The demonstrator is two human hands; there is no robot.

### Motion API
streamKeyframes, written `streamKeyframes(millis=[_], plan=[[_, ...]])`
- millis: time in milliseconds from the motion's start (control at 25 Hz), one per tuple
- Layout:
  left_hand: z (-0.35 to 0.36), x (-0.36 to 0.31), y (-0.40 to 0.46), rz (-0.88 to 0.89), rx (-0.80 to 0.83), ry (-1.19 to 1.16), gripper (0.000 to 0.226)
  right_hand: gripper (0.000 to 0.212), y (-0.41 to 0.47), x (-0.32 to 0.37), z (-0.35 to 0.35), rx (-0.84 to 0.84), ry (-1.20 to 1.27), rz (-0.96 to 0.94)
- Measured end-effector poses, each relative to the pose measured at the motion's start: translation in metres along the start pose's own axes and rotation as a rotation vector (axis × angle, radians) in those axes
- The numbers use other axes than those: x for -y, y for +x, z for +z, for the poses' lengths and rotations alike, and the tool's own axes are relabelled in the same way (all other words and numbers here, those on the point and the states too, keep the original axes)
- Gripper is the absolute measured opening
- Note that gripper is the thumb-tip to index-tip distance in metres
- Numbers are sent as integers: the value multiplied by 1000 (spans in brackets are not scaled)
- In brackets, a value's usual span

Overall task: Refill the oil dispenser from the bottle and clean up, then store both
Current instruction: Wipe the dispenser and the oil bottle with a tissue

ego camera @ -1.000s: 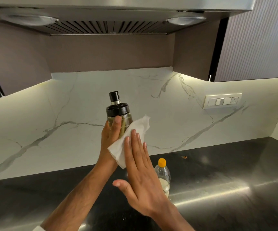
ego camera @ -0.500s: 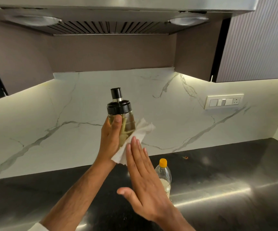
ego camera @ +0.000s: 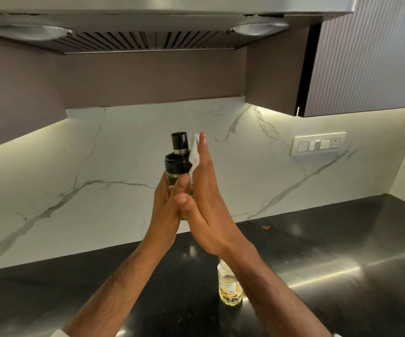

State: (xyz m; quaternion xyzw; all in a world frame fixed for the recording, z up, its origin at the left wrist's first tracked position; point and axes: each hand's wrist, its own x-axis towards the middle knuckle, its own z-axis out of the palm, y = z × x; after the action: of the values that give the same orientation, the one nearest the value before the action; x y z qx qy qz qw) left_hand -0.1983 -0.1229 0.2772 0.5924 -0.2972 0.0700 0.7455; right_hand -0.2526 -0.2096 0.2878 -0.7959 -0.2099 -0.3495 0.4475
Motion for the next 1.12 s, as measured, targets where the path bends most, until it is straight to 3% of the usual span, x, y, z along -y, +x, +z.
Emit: streamKeyframes(millis=[240, 400, 520, 640, 760, 960, 1120], plan=[[-15, -4, 8, 34, -25, 23, 73, 96, -53, -8, 25, 87, -229, -74], [-20, -3, 9, 40, -31, 83, 81, 96, -71, -14, 34, 90, -64, 73], [-15, -1, 3, 35, 13, 86, 92, 96, -37, -8, 20, 14, 24, 60], [-10, -1, 0, 62, 22, 50, 101, 98, -14, -3, 11, -21, -106, -40], [-12, -4, 4, 76, -3, 34, 89, 97, -35, -3, 21, 22, -259, -100], [-19, -10, 9, 48, -79, 63, 89, 97, -88, -17, 40, 150, -401, -60], [-18, -14, 10, 47, -64, 56, 95, 83, -72, -12, 32, 24, -444, -54]])
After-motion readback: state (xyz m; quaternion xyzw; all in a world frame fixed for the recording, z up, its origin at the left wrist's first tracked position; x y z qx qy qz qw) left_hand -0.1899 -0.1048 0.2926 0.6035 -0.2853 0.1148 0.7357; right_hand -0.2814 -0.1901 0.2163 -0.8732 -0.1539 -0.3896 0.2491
